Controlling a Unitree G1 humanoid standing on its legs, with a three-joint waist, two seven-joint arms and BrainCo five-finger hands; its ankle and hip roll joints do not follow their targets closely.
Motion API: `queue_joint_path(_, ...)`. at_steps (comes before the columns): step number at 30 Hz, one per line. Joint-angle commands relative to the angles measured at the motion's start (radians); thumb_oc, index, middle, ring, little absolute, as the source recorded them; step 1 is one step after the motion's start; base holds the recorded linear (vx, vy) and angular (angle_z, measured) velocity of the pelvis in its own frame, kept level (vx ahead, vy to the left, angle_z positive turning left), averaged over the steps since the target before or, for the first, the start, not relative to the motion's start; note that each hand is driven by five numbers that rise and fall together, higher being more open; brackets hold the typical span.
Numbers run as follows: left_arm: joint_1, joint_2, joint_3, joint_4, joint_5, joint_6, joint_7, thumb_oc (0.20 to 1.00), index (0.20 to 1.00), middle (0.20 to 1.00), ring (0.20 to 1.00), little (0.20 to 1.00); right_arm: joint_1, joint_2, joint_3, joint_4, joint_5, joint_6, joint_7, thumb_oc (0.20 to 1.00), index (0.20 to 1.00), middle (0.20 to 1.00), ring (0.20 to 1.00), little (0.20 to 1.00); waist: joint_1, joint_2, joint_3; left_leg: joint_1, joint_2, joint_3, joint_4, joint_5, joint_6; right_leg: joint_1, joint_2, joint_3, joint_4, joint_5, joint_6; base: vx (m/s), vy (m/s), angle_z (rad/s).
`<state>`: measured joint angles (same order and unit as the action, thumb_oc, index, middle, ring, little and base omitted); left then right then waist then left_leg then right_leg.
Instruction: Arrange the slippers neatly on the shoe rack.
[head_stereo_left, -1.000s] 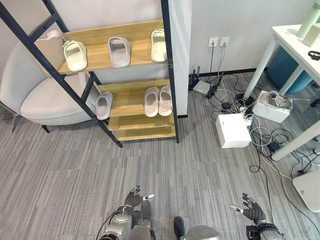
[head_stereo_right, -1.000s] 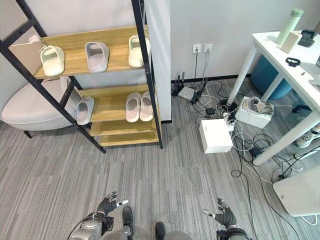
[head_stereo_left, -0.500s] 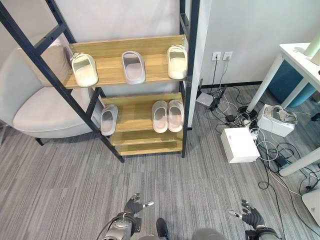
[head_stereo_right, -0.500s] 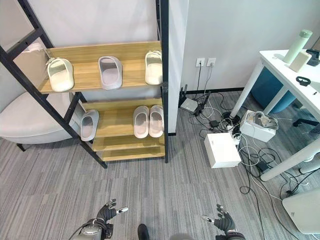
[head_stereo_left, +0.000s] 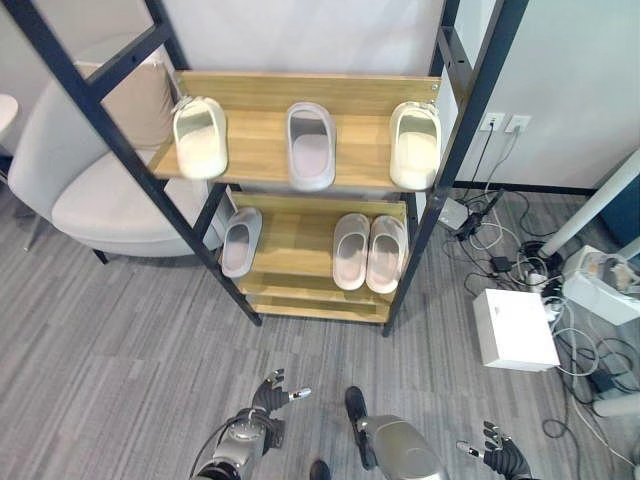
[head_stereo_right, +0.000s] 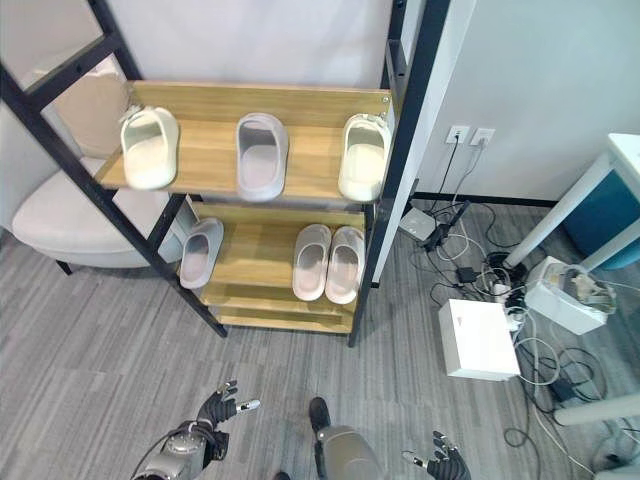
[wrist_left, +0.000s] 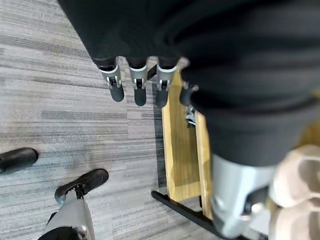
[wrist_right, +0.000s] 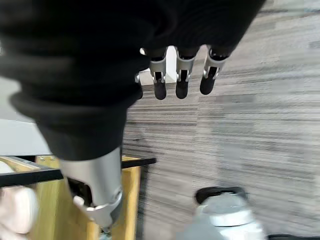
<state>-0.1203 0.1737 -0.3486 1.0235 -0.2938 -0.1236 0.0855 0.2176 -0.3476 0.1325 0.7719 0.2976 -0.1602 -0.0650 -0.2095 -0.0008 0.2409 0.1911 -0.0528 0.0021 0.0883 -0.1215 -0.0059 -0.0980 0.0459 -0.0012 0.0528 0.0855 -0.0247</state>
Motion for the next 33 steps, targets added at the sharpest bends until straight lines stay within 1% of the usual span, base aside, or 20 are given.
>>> queue_joint_path(1, -0.031, 0.008, 0.008, -0.023, 0.004, -0.032, 0.005, 1.000, 1.000, 1.000, 1.000, 1.000, 0.012, -0.063, -0.021, -0.055, 0.034, -0.036, 0.002, 1.000, 1.000, 1.000, 1.000, 1.000, 0.001, -0.013, -0.010, -0.045, 0.013, 0.065, 0.096, 0.096, -0.077, 0.092, 0.004, 0.034, -0.020, -0.107, 0.040, 0.09, -0.021, -0.04)
queue_joint_path(5, -0.025, 0.012, 0.009, -0.026, -0.001, -0.032, 0.018, 1.000, 1.000, 1.000, 1.000, 1.000, 0.010, -0.069, -0.027, -0.062, 0.041, -0.033, 0.001, 1.000, 1.000, 1.000, 1.000, 1.000, 0.029, -0.024, -0.014, -0.124, 0.065, 0.100, 0.062, 0.101, -0.072, 0.127, -0.040, 0.030, -0.023, -0.136, 0.040, 0.16, 0.012, 0.04)
queue_joint_path(6, -0.029, 0.015, 0.008, -0.020, 0.002, -0.031, 0.023, 1.000, 1.000, 1.000, 1.000, 1.000, 0.010, -0.072, -0.023, -0.066, 0.039, -0.032, -0.001, 1.000, 1.000, 1.000, 1.000, 1.000, 0.037, -0.025, -0.017, -0.154, 0.105, 0.088, 0.014, 0.127, -0.073, 0.133, -0.051, 0.035, -0.014, -0.155, 0.037, 0.22, 0.070, -0.05)
queue_joint_path(7, -0.030, 0.018, 0.006, -0.022, 0.004, -0.030, 0.026, 1.000, 1.000, 1.000, 1.000, 1.000, 0.011, -0.074, -0.020, -0.067, 0.036, -0.032, -0.003, 1.000, 1.000, 1.000, 1.000, 1.000, 0.041, -0.025, -0.016, -0.169, 0.128, 0.070, -0.010, 0.157, -0.078, 0.138, -0.054, 0.039, -0.008, -0.167, 0.035, 0.16, 0.058, -0.04)
queue_joint_path(8, -0.030, 0.018, 0.006, -0.022, 0.004, -0.030, 0.026, 1.000, 1.000, 1.000, 1.000, 1.000, 0.011, -0.074, -0.020, -0.067, 0.036, -0.032, -0.003, 1.000, 1.000, 1.000, 1.000, 1.000, 0.041, -0.026, -0.015, -0.167, 0.127, 0.069, -0.012, 0.157, -0.078, 0.140, -0.054, 0.038, -0.007, -0.169, 0.035, 0.11, 0.043, -0.10)
queue_joint_path(9, -0.031, 0.020, 0.003, -0.027, 0.004, -0.030, 0.028, 1.000, 1.000, 1.000, 1.000, 1.000, 0.010, -0.078, -0.019, -0.066, 0.036, -0.031, -0.003, 1.000, 1.000, 1.000, 1.000, 1.000, 0.041, -0.025, -0.012, -0.170, 0.141, 0.060, -0.027, 0.176, -0.082, 0.146, -0.056, 0.041, -0.005, -0.179, 0.031, 0.09, 0.050, -0.12)
queue_joint_path(10, -0.032, 0.021, 0.003, -0.027, 0.002, -0.028, 0.029, 1.000, 1.000, 1.000, 1.000, 1.000, 0.011, -0.078, -0.019, -0.065, 0.035, -0.030, -0.004, 1.000, 1.000, 1.000, 1.000, 1.000, 0.043, -0.022, -0.011, -0.171, 0.157, 0.054, -0.050, 0.201, -0.088, 0.149, -0.055, 0.046, 0.000, -0.185, 0.029, 0.21, 0.150, -0.12)
queue_joint_path(11, -0.029, 0.022, 0.004, -0.027, 0.004, -0.027, 0.035, 1.000, 1.000, 1.000, 1.000, 1.000, 0.009, -0.081, -0.016, -0.062, 0.034, -0.027, -0.006, 1.000, 1.000, 1.000, 1.000, 1.000, 0.052, -0.017, -0.015, -0.189, 0.189, 0.018, -0.098, 0.247, -0.098, 0.158, -0.060, 0.066, 0.006, -0.198, 0.030, 0.16, 0.130, -0.08)
queue_joint_path(13, -0.029, 0.023, 0.004, -0.028, 0.004, -0.027, 0.037, 1.000, 1.000, 1.000, 1.000, 1.000, 0.009, -0.084, -0.016, -0.064, 0.032, -0.027, -0.006, 1.000, 1.000, 1.000, 1.000, 1.000, 0.054, -0.017, -0.013, -0.186, 0.197, 0.008, -0.111, 0.257, -0.101, 0.160, -0.064, 0.071, 0.011, -0.203, 0.030, 0.12, 0.108, -0.05)
queue_joint_path(15, -0.028, 0.027, 0.006, -0.030, 0.003, -0.026, 0.037, 1.000, 1.000, 1.000, 1.000, 1.000, -0.001, -0.092, -0.009, -0.059, 0.028, -0.024, -0.008, 1.000, 1.000, 1.000, 1.000, 1.000, 0.065, -0.011, -0.015, -0.193, 0.210, -0.045, -0.149, 0.280, -0.109, 0.166, -0.070, 0.093, 0.013, -0.211, 0.036, 0.16, 0.179, -0.23)
queue_joint_path(17, -0.027, 0.029, 0.007, -0.031, -0.001, -0.028, 0.037, 1.000, 1.000, 1.000, 1.000, 1.000, -0.007, -0.097, -0.012, -0.060, 0.026, -0.019, -0.010, 1.000, 1.000, 1.000, 1.000, 1.000, 0.068, -0.008, -0.017, -0.207, 0.226, -0.056, -0.165, 0.297, -0.122, 0.170, -0.084, 0.102, 0.012, -0.212, 0.045, 0.15, 0.232, -0.23)
queue_joint_path(18, -0.027, 0.031, 0.008, -0.030, -0.001, -0.030, 0.038, 1.000, 1.000, 1.000, 1.000, 1.000, -0.015, -0.100, -0.011, -0.054, 0.027, -0.020, -0.013, 1.000, 1.000, 1.000, 1.000, 1.000, 0.073, -0.008, -0.015, -0.222, 0.223, -0.072, -0.159, 0.301, -0.123, 0.178, -0.099, 0.113, 0.008, -0.211, 0.055, 0.15, 0.267, -0.09)
queue_joint_path(22, -0.010, 0.033, 0.015, -0.017, -0.014, -0.037, 0.026, 1.000, 1.000, 1.000, 1.000, 1.000, -0.037, -0.096, 0.000, -0.051, 0.018, -0.014, -0.002, 1.000, 1.000, 1.000, 1.000, 1.000, 0.083, 0.001, -0.038, -0.189, 0.210, -0.081, -0.163, 0.251, -0.118, 0.187, -0.136, 0.151, -0.029, -0.191, 0.085, 0.16, 0.297, -0.32)
queue_joint_path(23, -0.011, 0.031, 0.014, -0.007, -0.012, -0.037, 0.021, 1.000, 1.000, 1.000, 1.000, 1.000, -0.042, -0.091, 0.001, -0.045, 0.014, -0.010, 0.002, 1.000, 1.000, 1.000, 1.000, 1.000, 0.084, -0.001, -0.041, -0.187, 0.199, -0.068, -0.165, 0.240, -0.114, 0.192, -0.154, 0.154, -0.043, -0.181, 0.099, 0.14, 0.489, -0.31)
queue_joint_path(24, -0.012, 0.034, 0.012, 0.004, -0.012, -0.038, 0.015, 1.000, 1.000, 1.000, 1.000, 1.000, -0.060, -0.082, 0.011, -0.049, 0.005, -0.009, 0.001, 1.000, 1.000, 1.000, 1.000, 1.000, 0.087, -0.009, -0.047, -0.187, 0.167, -0.041, -0.162, 0.209, -0.094, 0.178, -0.196, 0.165, -0.066, -0.143, 0.132, 0.10, 0.470, -0.25)
queue_joint_path(28, -0.012, 0.050, 0.023, 0.014, -0.012, -0.047, 0.010, 1.000, 1.000, 1.000, 1.000, 1.000, -0.109, -0.058, 0.033, -0.059, -0.002, -0.014, -0.003, 1.000, 1.000, 1.000, 1.000, 1.000, 0.097, -0.022, -0.049, -0.197, 0.114, 0.023, -0.154, 0.162, -0.056, 0.116, -0.253, 0.197, -0.111, -0.061, 0.184, 0.00, 0.335, -0.42)
queue_joint_path(29, -0.013, 0.054, 0.028, 0.016, -0.014, -0.049, 0.012, 1.000, 1.000, 1.000, 1.000, 1.000, -0.121, -0.053, 0.036, -0.054, -0.006, -0.014, -0.005, 1.000, 1.000, 1.000, 1.000, 1.000, 0.102, -0.022, -0.051, -0.200, 0.107, 0.040, -0.158, 0.157, -0.049, 0.100, -0.258, 0.203, -0.115, -0.049, 0.191, -0.03, 0.235, -0.60)
queue_joint_path(30, -0.011, 0.055, 0.035, 0.024, -0.016, -0.049, 0.014, 1.000, 1.000, 1.000, 1.000, 1.000, -0.133, -0.048, 0.041, -0.055, -0.013, -0.014, -0.009, 1.000, 1.000, 1.000, 1.000, 1.000, 0.109, -0.021, -0.052, -0.199, 0.104, 0.054, -0.163, 0.153, -0.044, 0.085, -0.260, 0.193, -0.117, -0.040, 0.194, -0.03, 0.171, -0.57)
queue_joint_path(31, -0.009, 0.061, 0.047, 0.027, -0.019, -0.049, 0.019, 1.000, 1.000, 1.000, 1.000, 1.000, -0.145, -0.043, 0.048, -0.060, -0.019, -0.014, -0.013, 1.000, 1.000, 1.000, 1.000, 1.000, 0.121, -0.020, -0.050, -0.198, 0.107, 0.072, -0.166, 0.150, -0.042, 0.068, -0.261, 0.159, -0.106, -0.034, 0.194, -0.03, 0.115, -0.46)
queue_joint_path(33, -0.004, 0.076, 0.061, 0.027, -0.027, -0.050, 0.020, 1.000, 1.000, 1.000, 1.000, 1.000, -0.159, -0.041, 0.057, -0.059, -0.022, -0.019, -0.014, 1.000, 1.000, 1.000, 1.000, 1.000, 0.131, -0.016, -0.045, -0.194, 0.113, 0.094, -0.172, 0.150, -0.041, 0.058, -0.231, 0.104, -0.066, -0.053, 0.182, -0.03, 0.076, -0.55)
